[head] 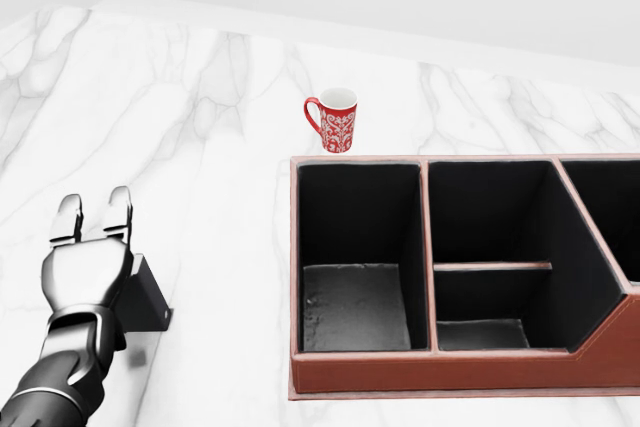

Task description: Pick up the book and place it in the left compartment of the caddy.

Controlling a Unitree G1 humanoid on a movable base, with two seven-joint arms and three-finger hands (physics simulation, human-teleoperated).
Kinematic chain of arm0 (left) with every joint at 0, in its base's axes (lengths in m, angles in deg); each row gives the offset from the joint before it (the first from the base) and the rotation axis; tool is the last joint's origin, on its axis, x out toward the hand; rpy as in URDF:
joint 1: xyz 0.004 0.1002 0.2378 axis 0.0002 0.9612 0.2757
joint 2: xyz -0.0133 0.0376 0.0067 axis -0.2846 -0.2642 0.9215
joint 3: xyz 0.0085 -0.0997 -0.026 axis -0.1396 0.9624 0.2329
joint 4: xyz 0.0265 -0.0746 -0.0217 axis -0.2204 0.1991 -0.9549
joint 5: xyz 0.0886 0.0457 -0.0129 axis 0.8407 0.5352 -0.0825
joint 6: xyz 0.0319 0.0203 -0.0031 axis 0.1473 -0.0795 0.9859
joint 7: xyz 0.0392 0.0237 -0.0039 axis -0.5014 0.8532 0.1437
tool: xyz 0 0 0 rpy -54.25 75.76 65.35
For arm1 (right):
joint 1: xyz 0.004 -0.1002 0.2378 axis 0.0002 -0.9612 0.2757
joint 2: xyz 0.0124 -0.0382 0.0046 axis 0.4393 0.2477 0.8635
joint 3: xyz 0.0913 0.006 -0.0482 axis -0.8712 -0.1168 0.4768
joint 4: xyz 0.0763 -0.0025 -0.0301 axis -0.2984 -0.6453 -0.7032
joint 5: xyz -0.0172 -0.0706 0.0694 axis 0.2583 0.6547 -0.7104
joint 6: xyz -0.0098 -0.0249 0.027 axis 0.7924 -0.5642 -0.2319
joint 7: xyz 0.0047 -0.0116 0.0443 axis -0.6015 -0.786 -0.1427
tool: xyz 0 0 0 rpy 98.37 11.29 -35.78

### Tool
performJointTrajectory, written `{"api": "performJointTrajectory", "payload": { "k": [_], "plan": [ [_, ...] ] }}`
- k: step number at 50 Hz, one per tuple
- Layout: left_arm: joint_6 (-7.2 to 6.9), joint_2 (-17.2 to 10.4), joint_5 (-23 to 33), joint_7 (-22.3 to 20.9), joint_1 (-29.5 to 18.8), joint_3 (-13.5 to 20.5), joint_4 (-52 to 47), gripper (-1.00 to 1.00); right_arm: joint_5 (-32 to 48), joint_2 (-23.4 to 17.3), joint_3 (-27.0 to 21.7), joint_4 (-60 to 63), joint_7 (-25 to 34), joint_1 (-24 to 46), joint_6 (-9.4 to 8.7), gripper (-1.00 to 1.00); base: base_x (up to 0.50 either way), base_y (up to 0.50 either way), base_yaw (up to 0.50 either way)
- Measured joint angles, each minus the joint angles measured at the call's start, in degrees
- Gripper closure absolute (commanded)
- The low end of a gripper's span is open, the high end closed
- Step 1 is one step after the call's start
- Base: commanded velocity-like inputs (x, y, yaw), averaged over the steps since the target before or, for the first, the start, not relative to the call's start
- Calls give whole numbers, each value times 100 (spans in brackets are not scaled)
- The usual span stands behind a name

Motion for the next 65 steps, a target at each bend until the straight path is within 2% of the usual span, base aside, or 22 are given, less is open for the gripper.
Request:
{"api": "performJointTrajectory", "payload": {
  "k": [15,16,18,19,20,27,39,53,65],
  "plan": [
    [26,53,10,0,-86,-61,348,-100,1,-2,2,0,6,2,0,-100,0,0,0],
    [26,55,15,0,-92,-57,356,-58,3,-1,6,-5,8,4,0,-100,0,0,0],
    [23,57,30,-3,-104,-51,372,-2,9,3,16,-14,14,6,0,-100,0,0,0],
    [1,47,78,2,-120,-58,362,-2,11,4,19,-16,15,6,0,-100,0,0,0],
    [-13,39,107,1,-147,-57,361,100,12,5,21,-18,16,6,0,-100,0,0,0],
    [-17,-55,291,-4,-279,-135,394,100,11,7,27,-12,12,4,0,-100,0,0,0],
    [-18,-58,410,-31,-230,-203,452,100,14,17,24,10,20,-2,0,-100,0,0,0],
    [-17,-79,183,0,-224,-294,428,100,33,26,19,25,39,-7,0,-100,0,0,0],
    [-18,-121,216,-1,46,-83,-158,100,71,38,37,3,78,-2,0,-100,0,0,0]
  ]
}}
